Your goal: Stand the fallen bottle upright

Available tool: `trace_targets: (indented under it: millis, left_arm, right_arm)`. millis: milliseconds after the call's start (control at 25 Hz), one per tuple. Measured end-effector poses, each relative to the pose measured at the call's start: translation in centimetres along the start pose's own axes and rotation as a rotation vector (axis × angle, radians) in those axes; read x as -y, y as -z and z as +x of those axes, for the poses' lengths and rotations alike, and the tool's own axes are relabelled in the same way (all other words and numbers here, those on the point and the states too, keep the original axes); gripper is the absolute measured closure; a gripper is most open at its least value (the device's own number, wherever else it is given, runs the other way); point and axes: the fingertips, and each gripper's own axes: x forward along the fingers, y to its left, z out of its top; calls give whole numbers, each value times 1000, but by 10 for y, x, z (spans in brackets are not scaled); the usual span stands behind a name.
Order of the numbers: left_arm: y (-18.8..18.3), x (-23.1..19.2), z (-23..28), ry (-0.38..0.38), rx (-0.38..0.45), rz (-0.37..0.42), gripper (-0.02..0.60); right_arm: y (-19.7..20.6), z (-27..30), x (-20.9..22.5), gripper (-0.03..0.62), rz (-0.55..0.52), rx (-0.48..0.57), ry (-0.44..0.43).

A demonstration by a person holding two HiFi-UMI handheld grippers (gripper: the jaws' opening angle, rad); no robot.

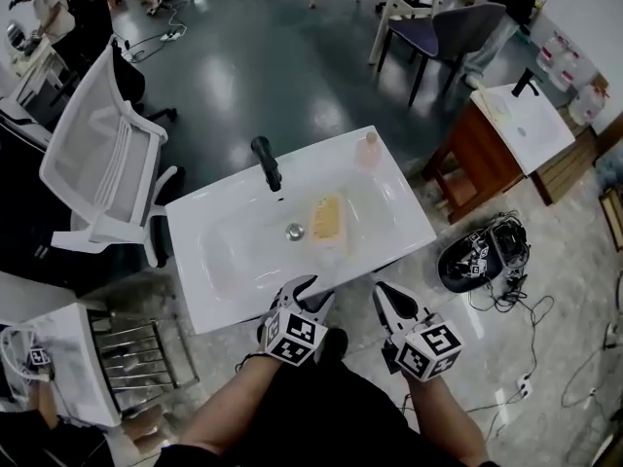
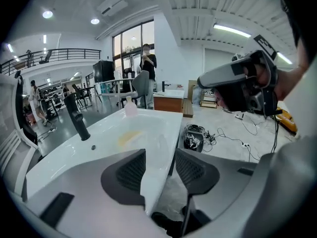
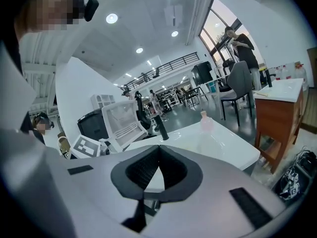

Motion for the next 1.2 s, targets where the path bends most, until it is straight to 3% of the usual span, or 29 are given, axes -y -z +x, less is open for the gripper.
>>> trace_targets:
  millis: [320,560,800,1000,1200]
  left_arm:
    - [9,-6,35,-61,-9,19,378]
    - [5,3,43,-67,20,84,435]
    - [4,5,50,-80,18,75,356]
    - [-1,5,50,-76,42,117,416]
    - [-3,4,44,-77,48,126,434]
  right_arm:
    - [13,5,13,581,3,-44,27]
    - [17,6,16,580,9,-57,50]
    - [11,5,13,580,8,-55,55]
    - [5,5,13,580,4,-53,60]
    - [2,4,16,580,15,-46,65]
